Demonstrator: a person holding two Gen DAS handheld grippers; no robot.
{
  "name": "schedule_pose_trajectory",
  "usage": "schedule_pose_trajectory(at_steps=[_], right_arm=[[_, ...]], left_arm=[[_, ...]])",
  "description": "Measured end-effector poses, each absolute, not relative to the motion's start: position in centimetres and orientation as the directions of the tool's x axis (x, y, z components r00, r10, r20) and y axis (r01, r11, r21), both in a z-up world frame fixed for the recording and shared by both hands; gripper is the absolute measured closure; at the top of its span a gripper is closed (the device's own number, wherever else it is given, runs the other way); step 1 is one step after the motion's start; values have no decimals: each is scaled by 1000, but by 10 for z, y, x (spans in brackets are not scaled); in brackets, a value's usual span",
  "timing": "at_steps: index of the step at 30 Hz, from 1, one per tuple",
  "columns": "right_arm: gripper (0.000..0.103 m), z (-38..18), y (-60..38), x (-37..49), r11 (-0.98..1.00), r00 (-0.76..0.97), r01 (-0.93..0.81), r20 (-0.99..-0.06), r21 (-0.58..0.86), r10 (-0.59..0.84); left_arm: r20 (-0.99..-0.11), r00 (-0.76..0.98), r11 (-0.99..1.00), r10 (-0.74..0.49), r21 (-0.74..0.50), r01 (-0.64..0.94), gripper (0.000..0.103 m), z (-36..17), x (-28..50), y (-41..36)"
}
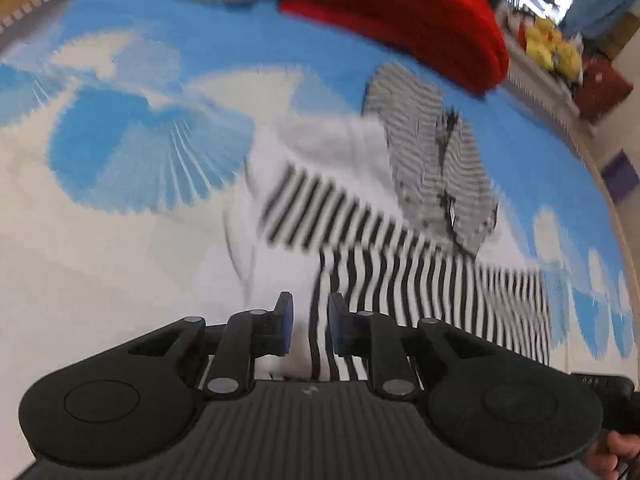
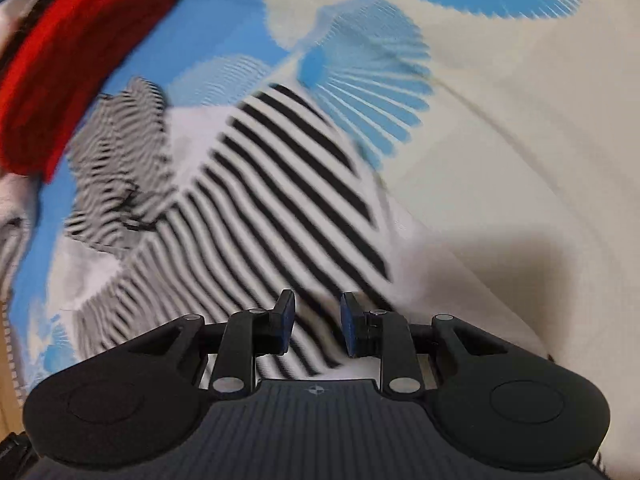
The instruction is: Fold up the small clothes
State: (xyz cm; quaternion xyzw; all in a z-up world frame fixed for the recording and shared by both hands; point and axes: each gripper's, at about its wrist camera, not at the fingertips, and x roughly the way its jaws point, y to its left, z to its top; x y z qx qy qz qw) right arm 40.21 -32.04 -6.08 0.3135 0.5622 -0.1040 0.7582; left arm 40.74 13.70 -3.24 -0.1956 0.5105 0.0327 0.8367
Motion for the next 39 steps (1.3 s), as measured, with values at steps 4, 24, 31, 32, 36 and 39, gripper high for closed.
schedule_pose_trajectory(at_steps=[4,24,31,32,36,39], right_arm=[[77,-68,-324,398,770,323,537,-927,344,189],[76,-14,-302,409,844,435,372,-876,387,210],[76,27,-281,411,911,504,205,-836,359,216],[75,32,-279,411,921,514,182,-832,345,210],[71,45,-267,412,963,553,90,-817,254,163],[70,50,-260,410,981,567,39,-812,191,136]], left_arm=[[-929,332,909,-164,-273,-314,82,-77,406,144],[-933,352,936,-70,-184,-301,75,-68,404,155],[-912,406,930,-64,-202,-308,73,-50,403,157],[-900,434,941,-37,-178,-288,72,-40,404,154],[-869,495,955,16,-133,-266,66,-18,405,146],[-853,522,959,19,-132,-250,61,-7,406,139]])
